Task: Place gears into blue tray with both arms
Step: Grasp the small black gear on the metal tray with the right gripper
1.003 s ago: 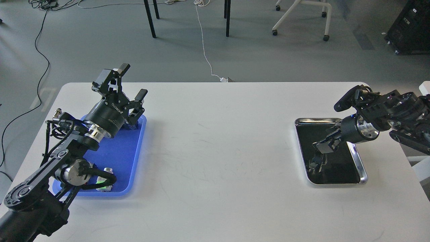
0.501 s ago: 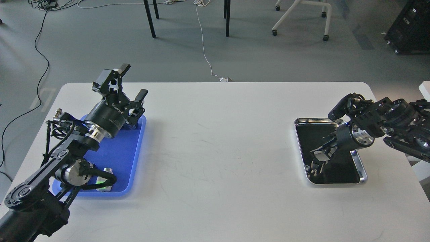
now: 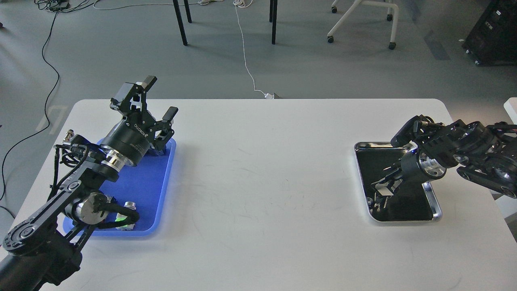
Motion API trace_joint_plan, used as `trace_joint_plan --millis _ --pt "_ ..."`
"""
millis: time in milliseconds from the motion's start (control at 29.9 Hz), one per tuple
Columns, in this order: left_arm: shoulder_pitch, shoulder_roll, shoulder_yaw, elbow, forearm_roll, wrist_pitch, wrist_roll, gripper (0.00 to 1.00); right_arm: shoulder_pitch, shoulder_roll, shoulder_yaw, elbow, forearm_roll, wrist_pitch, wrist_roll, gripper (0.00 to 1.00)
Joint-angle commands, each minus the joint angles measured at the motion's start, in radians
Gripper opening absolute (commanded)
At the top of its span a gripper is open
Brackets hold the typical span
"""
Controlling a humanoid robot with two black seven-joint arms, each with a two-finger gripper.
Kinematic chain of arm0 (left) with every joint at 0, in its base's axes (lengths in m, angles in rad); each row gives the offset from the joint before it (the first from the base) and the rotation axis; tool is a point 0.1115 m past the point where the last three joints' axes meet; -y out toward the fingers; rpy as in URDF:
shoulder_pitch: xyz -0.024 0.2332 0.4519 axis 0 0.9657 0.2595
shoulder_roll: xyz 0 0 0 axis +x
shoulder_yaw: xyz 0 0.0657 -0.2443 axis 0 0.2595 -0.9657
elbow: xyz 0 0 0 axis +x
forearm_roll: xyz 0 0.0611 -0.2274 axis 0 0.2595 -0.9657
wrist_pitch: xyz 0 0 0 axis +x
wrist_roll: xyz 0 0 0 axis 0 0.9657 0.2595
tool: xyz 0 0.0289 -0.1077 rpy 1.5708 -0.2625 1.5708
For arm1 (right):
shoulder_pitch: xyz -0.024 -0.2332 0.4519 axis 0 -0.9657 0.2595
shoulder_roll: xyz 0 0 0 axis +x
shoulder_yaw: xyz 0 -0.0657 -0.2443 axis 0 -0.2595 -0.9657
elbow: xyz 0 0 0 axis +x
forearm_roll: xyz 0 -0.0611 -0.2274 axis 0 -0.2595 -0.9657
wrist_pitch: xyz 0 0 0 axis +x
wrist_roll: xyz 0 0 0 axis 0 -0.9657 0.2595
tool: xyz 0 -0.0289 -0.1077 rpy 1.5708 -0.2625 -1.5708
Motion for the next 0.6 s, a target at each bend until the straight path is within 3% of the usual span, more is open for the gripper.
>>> trace_joint_plan --millis 0,234,568 --pt "0.002 0.001 -0.001 -0.002 0.0 0.0 0.0 0.98 -0.002 0.001 0.0 -0.002 0.0 0.0 0.0 0.58" --pt "0.003 0.004 -0.001 -0.01 -0.001 0.0 -0.001 0.98 -0.015 0.002 0.003 -0.014 0.006 -0.001 0.0 0.53" --pt "0.003 0.005 -0.001 -0.014 0.0 0.0 0.0 0.98 -0.017 0.007 0.002 -0.014 0.008 0.002 0.0 0.24"
